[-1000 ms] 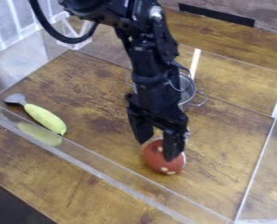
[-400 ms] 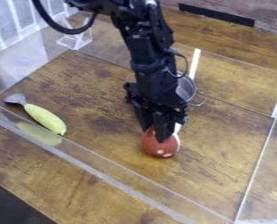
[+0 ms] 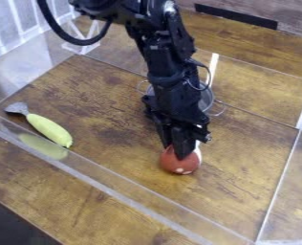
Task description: Put the mushroom in the silver pot
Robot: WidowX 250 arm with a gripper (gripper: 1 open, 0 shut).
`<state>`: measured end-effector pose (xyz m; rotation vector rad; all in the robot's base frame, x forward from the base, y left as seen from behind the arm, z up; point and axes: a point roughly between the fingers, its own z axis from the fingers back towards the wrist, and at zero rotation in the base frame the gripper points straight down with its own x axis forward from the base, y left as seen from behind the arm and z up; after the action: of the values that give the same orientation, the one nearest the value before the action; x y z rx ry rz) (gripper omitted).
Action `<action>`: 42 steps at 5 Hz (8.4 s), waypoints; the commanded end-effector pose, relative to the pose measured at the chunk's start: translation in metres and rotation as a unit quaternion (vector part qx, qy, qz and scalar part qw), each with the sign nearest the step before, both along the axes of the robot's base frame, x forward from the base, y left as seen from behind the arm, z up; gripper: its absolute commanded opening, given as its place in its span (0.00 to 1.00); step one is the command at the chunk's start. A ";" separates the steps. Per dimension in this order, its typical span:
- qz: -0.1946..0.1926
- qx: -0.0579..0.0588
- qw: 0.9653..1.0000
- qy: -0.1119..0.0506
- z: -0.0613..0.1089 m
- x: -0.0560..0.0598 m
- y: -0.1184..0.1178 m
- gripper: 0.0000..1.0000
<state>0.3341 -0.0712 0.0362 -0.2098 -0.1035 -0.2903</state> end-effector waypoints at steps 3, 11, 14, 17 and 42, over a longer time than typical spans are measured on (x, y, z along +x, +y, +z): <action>-0.090 -0.007 0.995 0.036 -0.020 -0.046 -0.028 0.00; -0.065 0.008 0.998 0.022 0.035 -0.043 -0.014 0.00; -0.059 0.018 0.998 -0.018 0.077 -0.019 -0.001 0.00; -0.017 0.021 0.996 -0.084 0.115 0.012 -0.012 0.00; 0.037 0.059 0.994 -0.078 0.117 0.030 0.014 1.00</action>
<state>0.3649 -0.0526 0.1396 -0.0671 -0.2079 -0.2216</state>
